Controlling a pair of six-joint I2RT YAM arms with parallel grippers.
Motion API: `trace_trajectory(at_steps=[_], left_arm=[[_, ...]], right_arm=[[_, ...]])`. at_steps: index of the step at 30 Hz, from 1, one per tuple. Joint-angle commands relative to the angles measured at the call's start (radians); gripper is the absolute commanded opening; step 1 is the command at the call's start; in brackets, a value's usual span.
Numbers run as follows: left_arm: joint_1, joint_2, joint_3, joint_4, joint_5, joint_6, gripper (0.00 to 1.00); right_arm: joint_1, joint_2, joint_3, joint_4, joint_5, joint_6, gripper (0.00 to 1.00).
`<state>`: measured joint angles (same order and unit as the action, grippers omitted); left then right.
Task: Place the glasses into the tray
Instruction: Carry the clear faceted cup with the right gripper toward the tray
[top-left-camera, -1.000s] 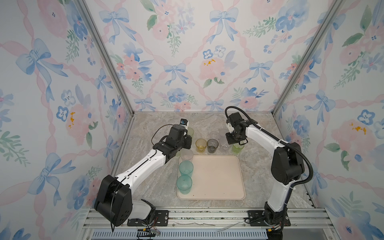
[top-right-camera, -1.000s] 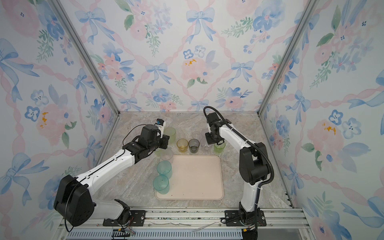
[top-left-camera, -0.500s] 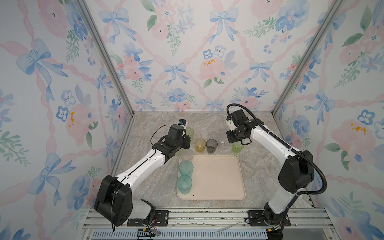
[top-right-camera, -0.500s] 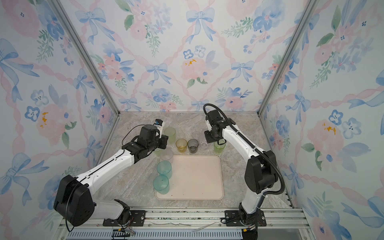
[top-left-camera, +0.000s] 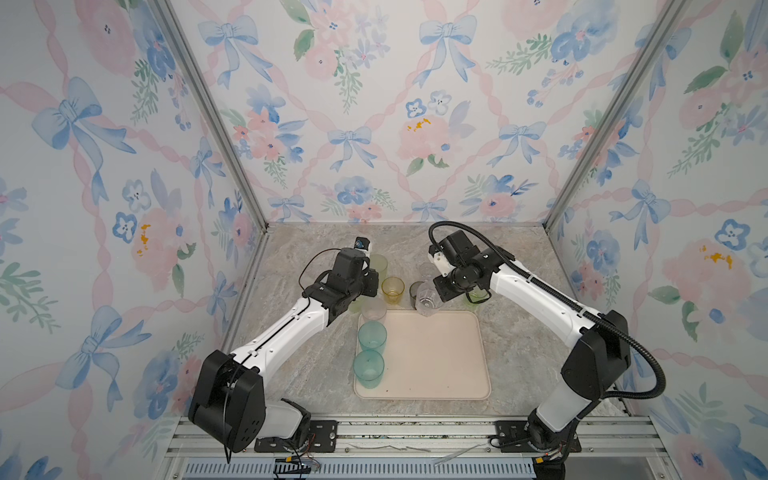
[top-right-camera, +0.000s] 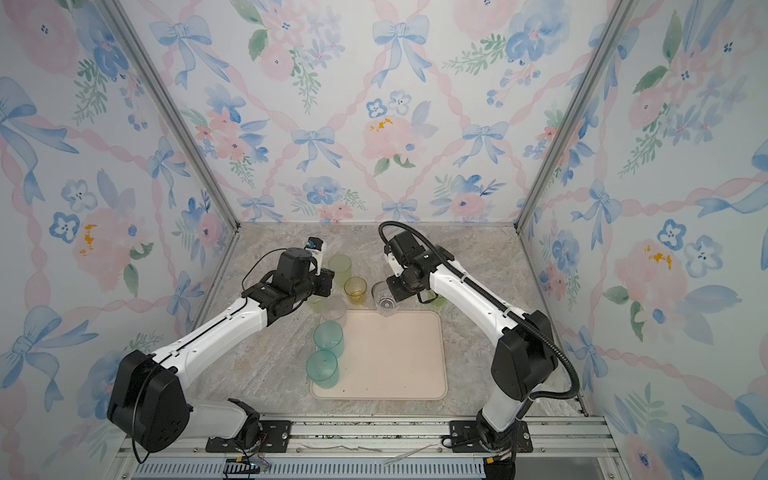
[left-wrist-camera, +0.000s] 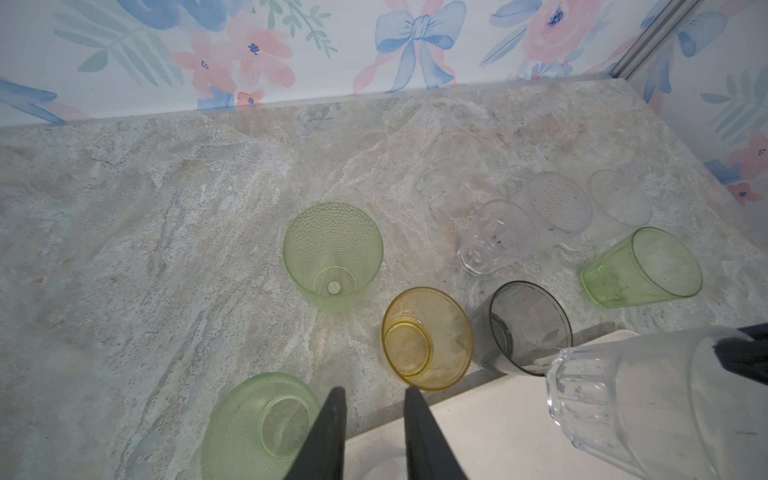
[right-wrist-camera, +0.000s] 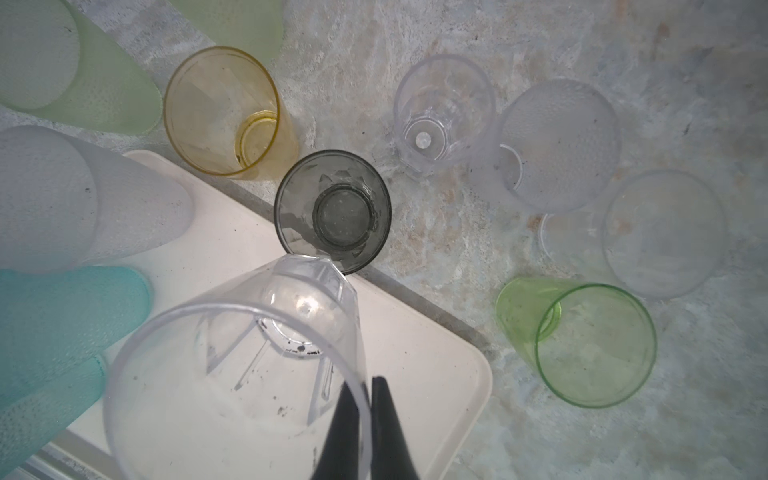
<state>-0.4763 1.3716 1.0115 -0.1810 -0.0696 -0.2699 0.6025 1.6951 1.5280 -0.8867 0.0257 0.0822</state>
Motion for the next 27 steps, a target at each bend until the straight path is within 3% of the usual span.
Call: trace_trajectory(at_steps=[1, 11, 27], left_arm=[[0.007, -0.008, -0.007, 0.000, 0.014, 0.012, 0.27], [0.009, -0.005, -0.016, -0.005, 0.012, 0.012, 0.27], [0.010, -0.008, -0.016, -0.008, 0.024, 0.012, 0.28]], right_arm=[[0.013, -0.025, -0.008, -0.010, -0.016, 0.021, 0.00], [0.094, 0.006, -0.011, -0.016, -0.026, 0.039, 0.00], [0.159, 0.178, 0.089, -0.016, -0.009, 0.033, 0.00]])
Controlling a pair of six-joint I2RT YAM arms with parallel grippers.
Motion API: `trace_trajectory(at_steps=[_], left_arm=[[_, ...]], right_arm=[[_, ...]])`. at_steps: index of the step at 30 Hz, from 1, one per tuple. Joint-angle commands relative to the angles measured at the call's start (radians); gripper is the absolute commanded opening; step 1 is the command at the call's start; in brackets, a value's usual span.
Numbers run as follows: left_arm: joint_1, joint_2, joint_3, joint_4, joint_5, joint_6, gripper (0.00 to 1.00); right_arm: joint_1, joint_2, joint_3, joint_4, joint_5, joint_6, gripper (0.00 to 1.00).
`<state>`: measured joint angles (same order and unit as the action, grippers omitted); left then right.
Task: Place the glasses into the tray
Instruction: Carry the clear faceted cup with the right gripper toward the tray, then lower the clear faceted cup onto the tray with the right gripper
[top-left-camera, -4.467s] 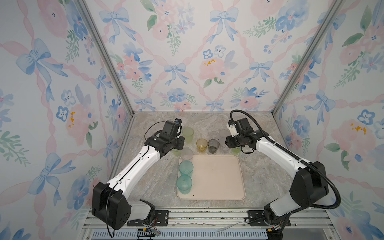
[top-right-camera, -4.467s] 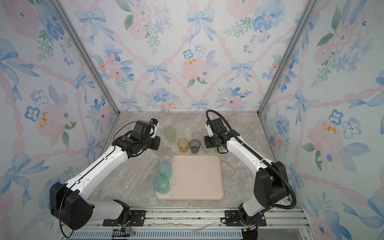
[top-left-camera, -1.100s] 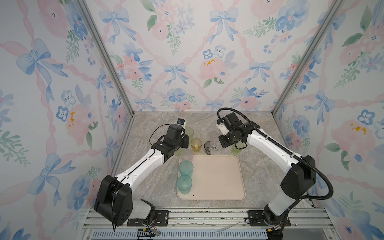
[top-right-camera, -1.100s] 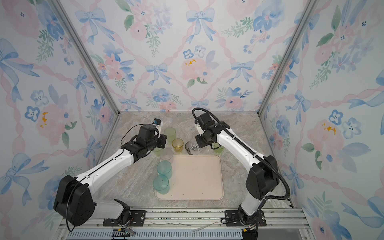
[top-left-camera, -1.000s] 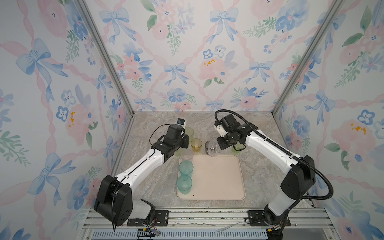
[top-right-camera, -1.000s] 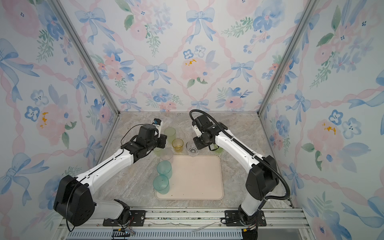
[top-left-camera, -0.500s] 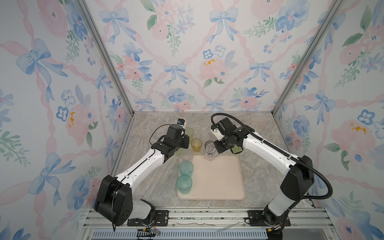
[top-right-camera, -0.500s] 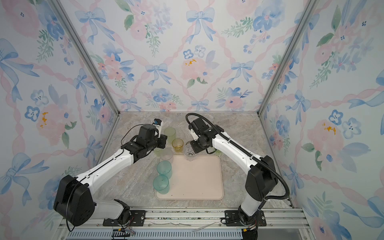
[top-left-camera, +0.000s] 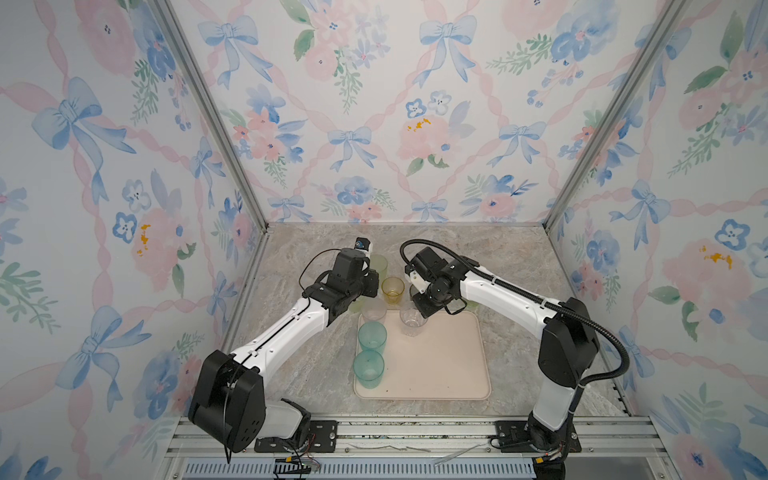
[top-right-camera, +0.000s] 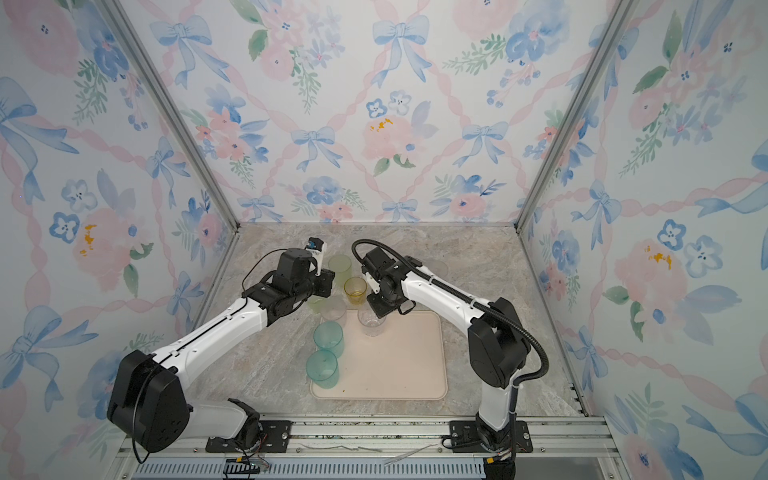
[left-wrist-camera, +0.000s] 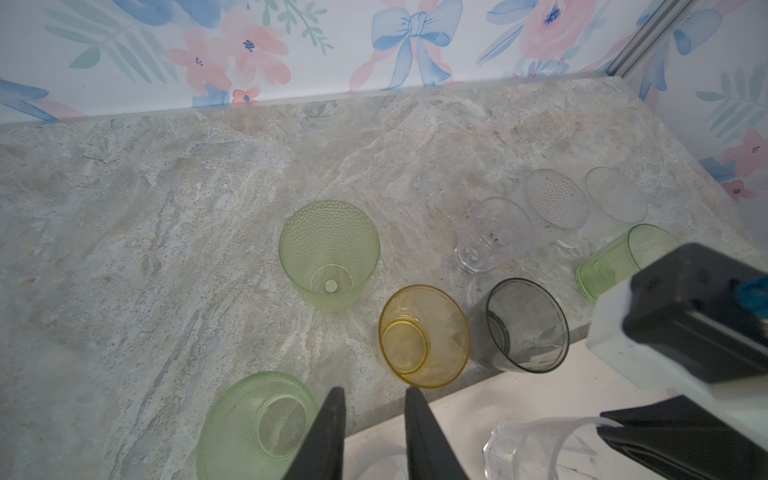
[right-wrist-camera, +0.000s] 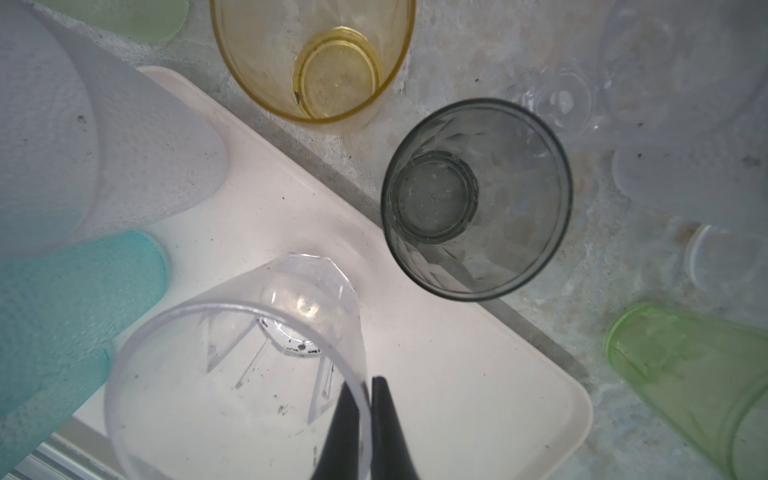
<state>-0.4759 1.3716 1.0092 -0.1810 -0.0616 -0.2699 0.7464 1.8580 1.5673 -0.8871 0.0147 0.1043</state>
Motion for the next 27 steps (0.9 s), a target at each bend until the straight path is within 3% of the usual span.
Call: trace_trajectory(at_steps=[1, 27], left_arm=[[0.009, -0.008, -0.014, -0.008, 0.016, 0.012, 0.28], [0.028, -0.024, -0.026, -0.018, 0.023, 0.028, 0.28]], right_arm=[[0.017, 0.024, 0.059, -0.016, 0.002, 0.011, 0.00], [0.028, 0.197, 0.230, -0.080, -0.001, -0.022, 0.00]])
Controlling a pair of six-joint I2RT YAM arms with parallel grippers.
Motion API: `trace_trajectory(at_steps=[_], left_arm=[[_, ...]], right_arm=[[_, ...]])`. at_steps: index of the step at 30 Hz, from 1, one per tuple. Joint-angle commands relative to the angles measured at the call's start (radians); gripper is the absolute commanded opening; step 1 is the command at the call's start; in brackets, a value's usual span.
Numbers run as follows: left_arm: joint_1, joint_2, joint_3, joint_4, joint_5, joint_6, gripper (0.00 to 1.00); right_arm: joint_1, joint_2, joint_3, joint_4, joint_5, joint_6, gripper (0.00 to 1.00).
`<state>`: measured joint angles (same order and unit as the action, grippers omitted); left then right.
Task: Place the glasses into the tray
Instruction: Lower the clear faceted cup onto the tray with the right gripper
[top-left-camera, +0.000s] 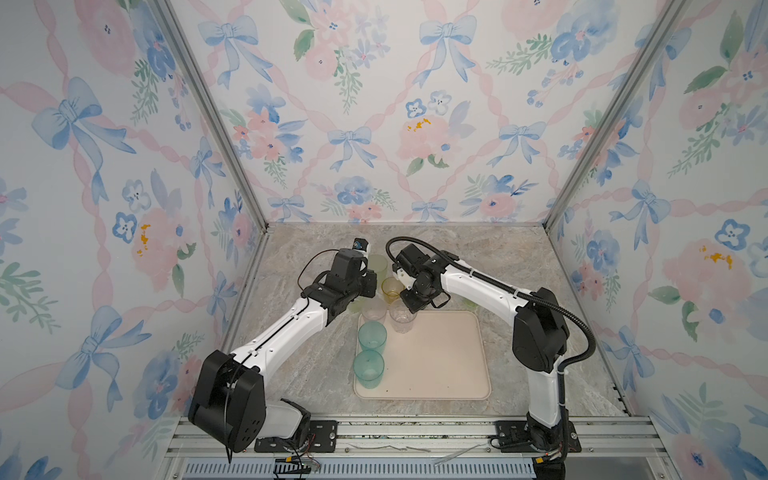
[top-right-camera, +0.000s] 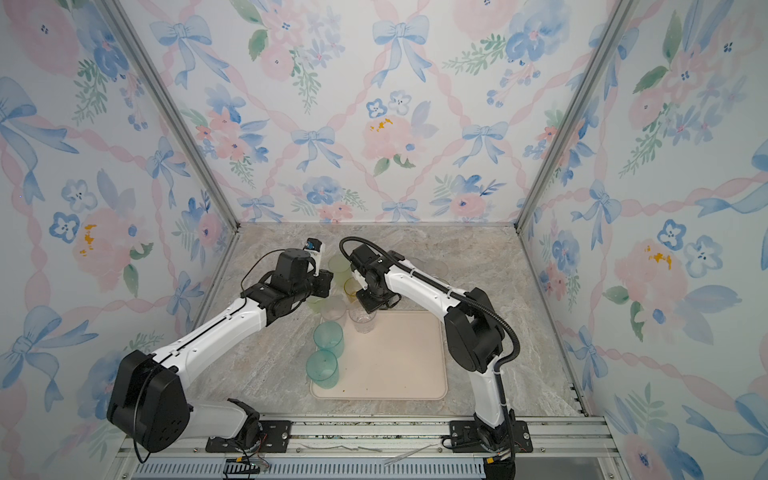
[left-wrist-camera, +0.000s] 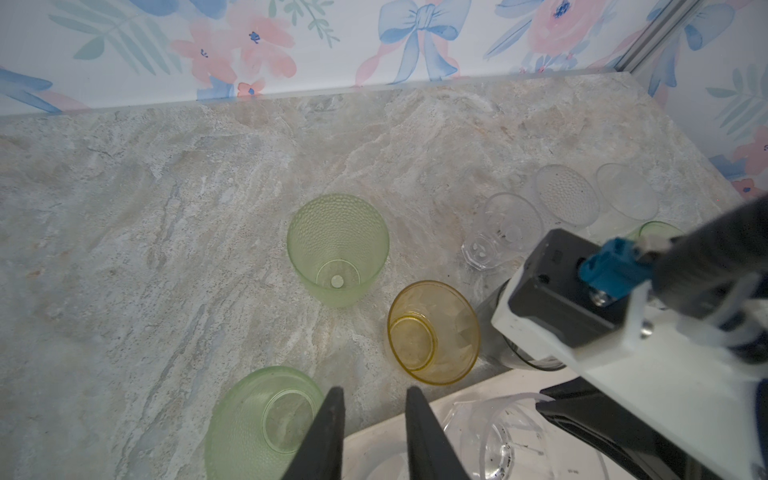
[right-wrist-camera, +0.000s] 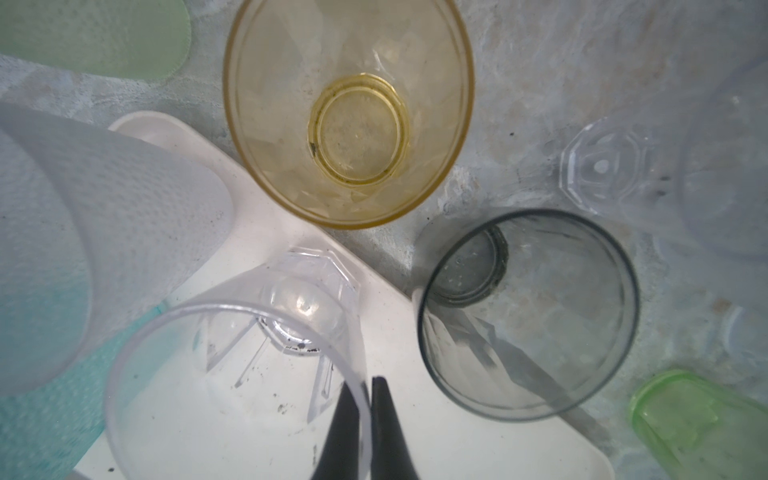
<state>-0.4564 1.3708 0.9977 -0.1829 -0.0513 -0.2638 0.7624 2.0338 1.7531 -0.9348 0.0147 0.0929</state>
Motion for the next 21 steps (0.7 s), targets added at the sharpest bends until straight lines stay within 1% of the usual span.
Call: trace_trajectory(at_steps=[1, 10, 13, 14, 17, 21], left_arm=[[0.008, -0.022, -0.016, -0.016, 0.013, 0.021, 0.28], [0.015, -0.022, -0.020, -0.018, 0.019, 0.023, 0.29], [0.016, -0.026, -0.023, -0.019, 0.011, 0.019, 0.29], [0.016, -0.028, -0.024, -0.020, 0.010, 0.018, 0.31], [0.017, -0.032, -0.023, -0.026, 0.008, 0.021, 0.31], [0.018, -0.035, -0.024, -0.030, 0.007, 0.021, 0.31]], right_arm=[[0.012, 0.024, 0.049, -0.034, -0.001, -0.011, 0.00], [0.012, 0.048, 0.071, -0.039, 0.007, -0.012, 0.01], [0.011, 0.051, 0.069, -0.042, 0.008, -0.013, 0.05], [0.011, 0.051, 0.069, -0.043, 0.008, -0.012, 0.06], [0.010, 0.045, 0.068, -0.043, 0.011, -0.012, 0.12], [0.005, 0.029, 0.062, -0.039, 0.013, -0.012, 0.16]])
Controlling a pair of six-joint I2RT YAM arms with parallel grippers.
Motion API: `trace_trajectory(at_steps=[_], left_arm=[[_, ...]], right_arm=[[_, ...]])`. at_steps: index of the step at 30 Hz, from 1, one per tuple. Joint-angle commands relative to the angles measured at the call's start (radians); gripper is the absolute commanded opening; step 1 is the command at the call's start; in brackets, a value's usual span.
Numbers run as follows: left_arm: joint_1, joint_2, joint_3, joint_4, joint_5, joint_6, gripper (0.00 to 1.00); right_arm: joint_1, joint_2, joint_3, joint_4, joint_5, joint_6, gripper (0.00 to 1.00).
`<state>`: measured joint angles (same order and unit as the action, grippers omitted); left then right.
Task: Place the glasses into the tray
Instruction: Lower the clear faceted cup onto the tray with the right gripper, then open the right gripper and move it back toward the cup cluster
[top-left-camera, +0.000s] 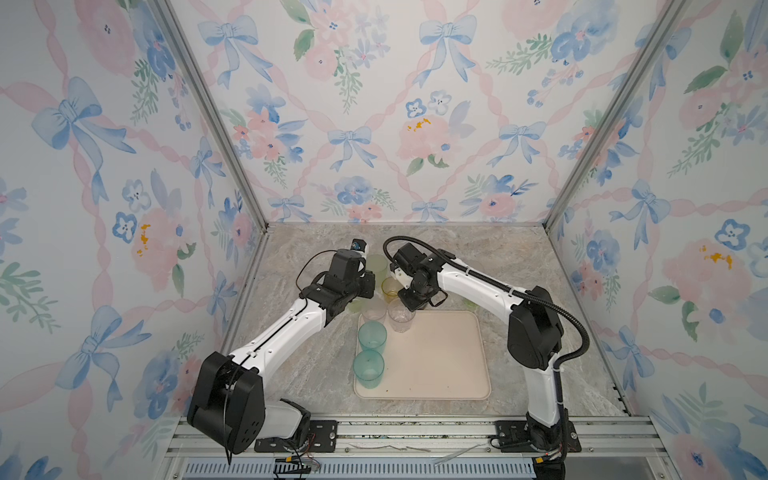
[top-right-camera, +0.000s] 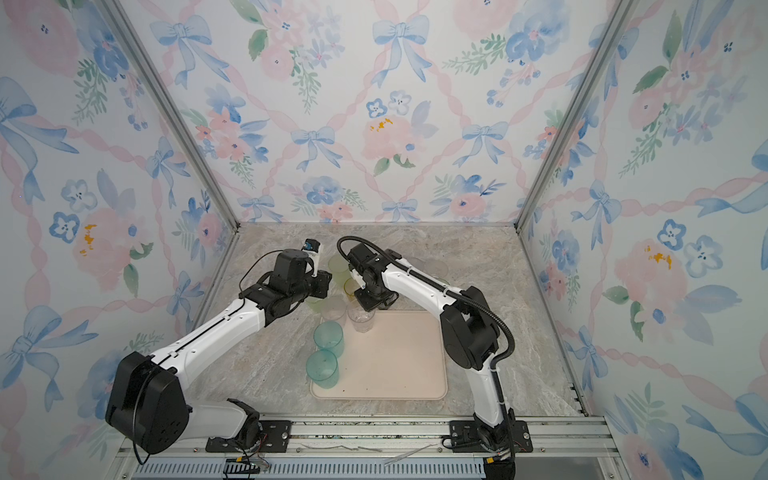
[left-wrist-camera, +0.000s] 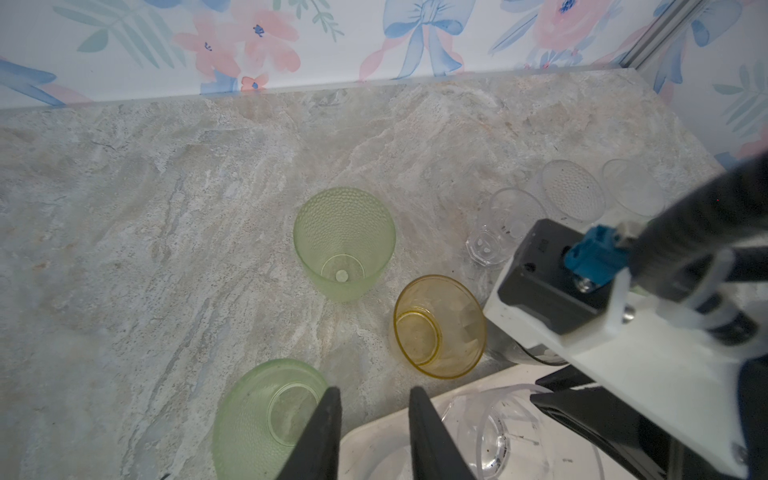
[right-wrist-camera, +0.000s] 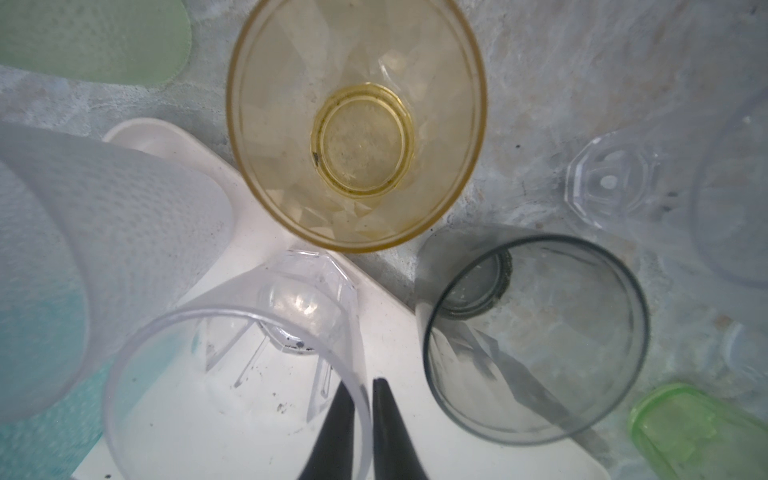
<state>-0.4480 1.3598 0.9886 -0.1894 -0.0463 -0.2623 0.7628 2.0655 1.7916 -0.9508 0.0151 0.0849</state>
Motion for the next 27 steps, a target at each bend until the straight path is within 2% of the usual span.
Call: trace_trajectory(at_steps=[1, 7, 15, 22, 27], left_arm=[[0.009, -0.024, -0.015, -0.022, 0.002, 0.020, 0.31], [0.008, -0.025, -0.019, -0.024, 0.003, 0.017, 0.31], [0.007, -0.003, 0.014, -0.053, 0.019, 0.033, 0.29], [-0.026, 0.069, 0.134, -0.098, 0.045, 0.076, 0.28], [-0.073, 0.175, 0.258, -0.141, 0.045, 0.102, 0.27]], right_arm=[[0.004, -0.009, 0.023, -0.021, 0.013, -0.003, 0.18], [-0.009, -0.072, 0.012, -0.001, -0.014, -0.007, 0.29], [-0.070, -0.233, -0.051, 0.069, -0.060, 0.005, 0.35], [-0.211, -0.384, -0.170, 0.161, -0.015, 0.039, 0.37], [-0.316, -0.406, -0.212, 0.190, -0.006, 0.040, 0.36]])
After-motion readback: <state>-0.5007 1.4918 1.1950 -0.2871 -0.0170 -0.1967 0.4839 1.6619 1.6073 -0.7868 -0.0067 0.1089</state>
